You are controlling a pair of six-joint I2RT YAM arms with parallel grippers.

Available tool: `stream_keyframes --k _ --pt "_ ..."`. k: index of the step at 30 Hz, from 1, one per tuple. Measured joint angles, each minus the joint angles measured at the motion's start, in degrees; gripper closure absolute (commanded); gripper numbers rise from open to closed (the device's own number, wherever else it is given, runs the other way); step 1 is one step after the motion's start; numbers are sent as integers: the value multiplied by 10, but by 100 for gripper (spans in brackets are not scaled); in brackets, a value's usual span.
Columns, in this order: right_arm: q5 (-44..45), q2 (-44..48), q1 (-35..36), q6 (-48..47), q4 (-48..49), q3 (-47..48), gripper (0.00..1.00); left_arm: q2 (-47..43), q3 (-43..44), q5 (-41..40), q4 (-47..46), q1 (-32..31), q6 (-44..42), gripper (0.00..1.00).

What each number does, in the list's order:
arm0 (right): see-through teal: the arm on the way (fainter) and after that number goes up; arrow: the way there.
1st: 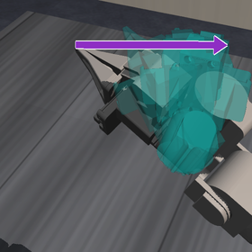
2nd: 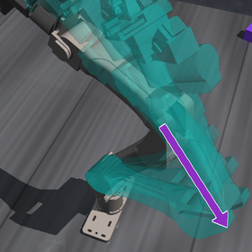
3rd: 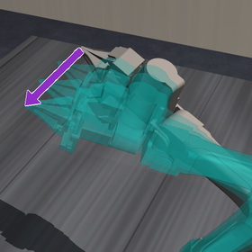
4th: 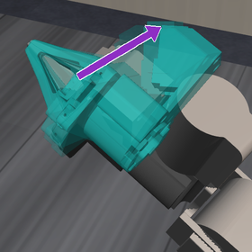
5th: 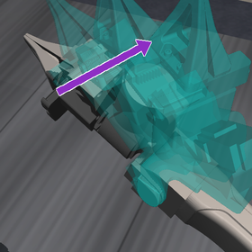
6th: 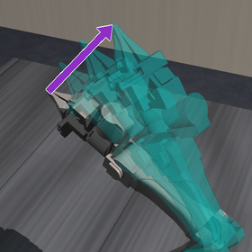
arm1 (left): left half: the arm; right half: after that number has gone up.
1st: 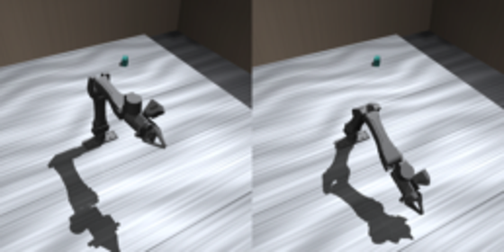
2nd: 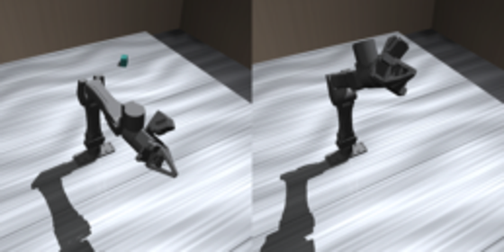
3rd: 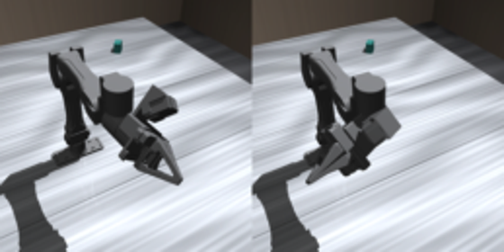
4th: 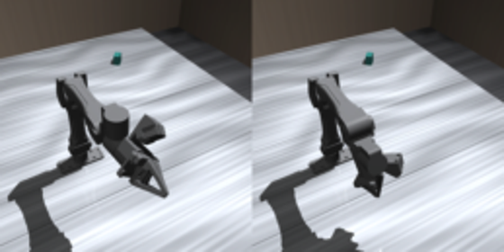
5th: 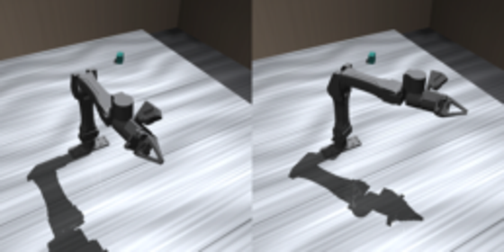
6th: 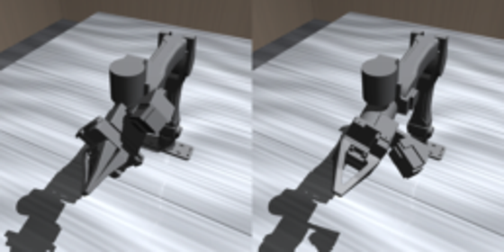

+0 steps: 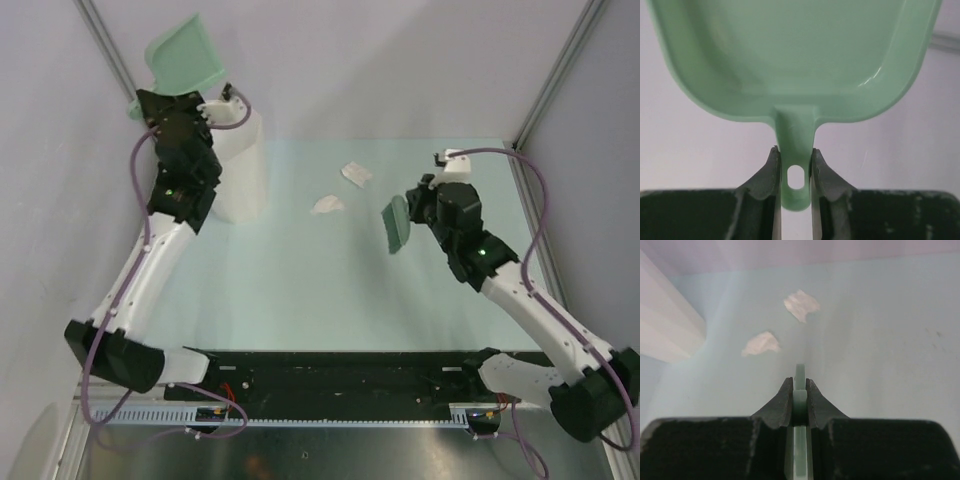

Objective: Sweep away the paper scraps from the table

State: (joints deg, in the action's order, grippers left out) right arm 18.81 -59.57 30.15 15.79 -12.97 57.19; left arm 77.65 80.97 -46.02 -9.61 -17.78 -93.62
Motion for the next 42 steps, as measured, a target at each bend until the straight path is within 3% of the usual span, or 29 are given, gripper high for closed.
stream_keyframes --k 3,6,10,15,20,25,32,38,42 --pt "-19 -60 5 -32 101 0 100 -35 42 46 82 -1 120 100" --pt "-14 -137 28 -123 221 0 100 -77 64 92 176 -1 233 100" --pt "-20 -266 83 -346 391 2 100 -103 95 181 314 -1 374 100" --pt "-60 -434 123 -566 480 61 100 -111 94 318 473 12 501 100" --pt "-138 -518 113 -679 516 101 100 -131 22 420 570 52 568 100" --pt "-224 -544 105 -735 486 136 100 -146 -56 445 622 81 583 100" --pt "-310 -544 118 -795 345 151 100 -147 -104 437 645 86 580 100" --pt "-319 -533 135 -834 227 152 100 -147 -109 431 646 86 570 100" --pt "-323 -462 151 -812 178 118 100 -146 -130 432 644 85 558 100"
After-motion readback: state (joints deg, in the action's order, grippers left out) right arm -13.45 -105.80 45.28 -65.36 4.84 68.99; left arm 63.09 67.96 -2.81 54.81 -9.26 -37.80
